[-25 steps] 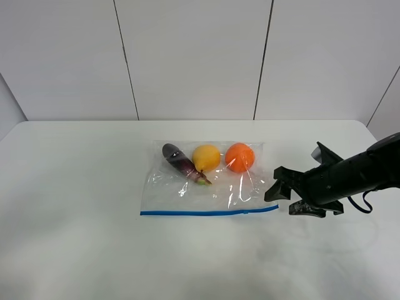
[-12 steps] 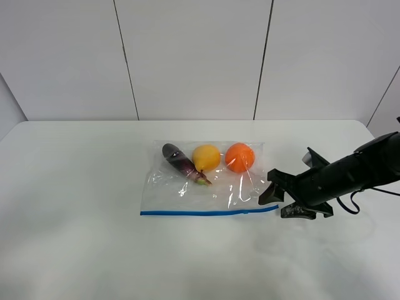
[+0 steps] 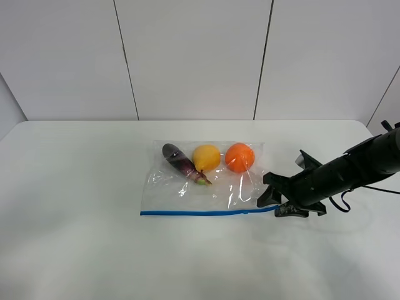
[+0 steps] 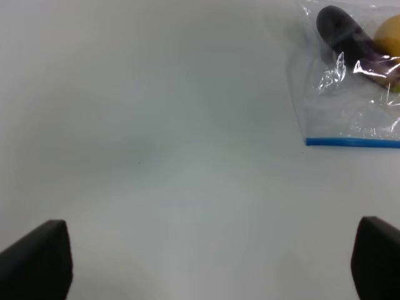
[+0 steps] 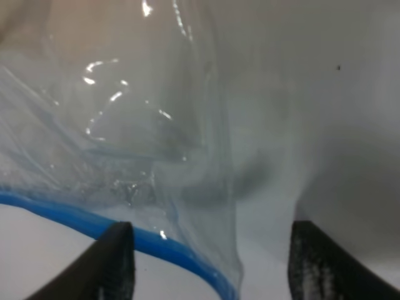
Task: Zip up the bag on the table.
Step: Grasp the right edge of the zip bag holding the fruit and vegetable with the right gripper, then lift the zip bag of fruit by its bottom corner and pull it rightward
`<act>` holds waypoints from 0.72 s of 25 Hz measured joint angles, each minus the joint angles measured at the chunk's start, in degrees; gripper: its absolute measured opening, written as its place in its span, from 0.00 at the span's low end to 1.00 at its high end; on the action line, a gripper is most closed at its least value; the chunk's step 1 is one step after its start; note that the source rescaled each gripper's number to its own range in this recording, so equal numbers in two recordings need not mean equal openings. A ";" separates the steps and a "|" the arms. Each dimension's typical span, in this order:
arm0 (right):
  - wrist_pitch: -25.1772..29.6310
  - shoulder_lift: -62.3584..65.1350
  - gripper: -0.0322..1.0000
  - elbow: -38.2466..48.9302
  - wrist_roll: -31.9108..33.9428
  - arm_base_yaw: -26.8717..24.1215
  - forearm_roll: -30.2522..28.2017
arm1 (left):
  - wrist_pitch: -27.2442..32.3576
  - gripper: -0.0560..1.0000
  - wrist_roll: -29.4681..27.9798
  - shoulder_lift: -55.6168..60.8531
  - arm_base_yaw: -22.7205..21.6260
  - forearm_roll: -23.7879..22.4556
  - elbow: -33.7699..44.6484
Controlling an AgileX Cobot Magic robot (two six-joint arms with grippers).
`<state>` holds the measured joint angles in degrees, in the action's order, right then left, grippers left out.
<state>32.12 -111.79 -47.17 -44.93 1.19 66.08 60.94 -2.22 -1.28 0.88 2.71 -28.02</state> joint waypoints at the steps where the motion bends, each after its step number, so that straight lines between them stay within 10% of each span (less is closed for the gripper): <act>1: -0.27 -0.13 0.64 0.00 -0.16 0.00 -0.06 | 0.00 1.00 0.00 0.00 0.00 0.00 0.00; 9: -0.75 -0.56 0.12 0.00 -0.21 0.00 -0.17 | 0.00 1.00 0.00 0.00 0.00 0.00 0.00; 18: -2.11 -0.56 0.03 0.00 -0.46 0.00 -0.17 | 0.00 1.00 0.00 0.00 0.00 0.00 0.00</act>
<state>30.02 -112.35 -47.17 -45.38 1.19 65.90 60.94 -2.22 -1.28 0.88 2.71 -28.02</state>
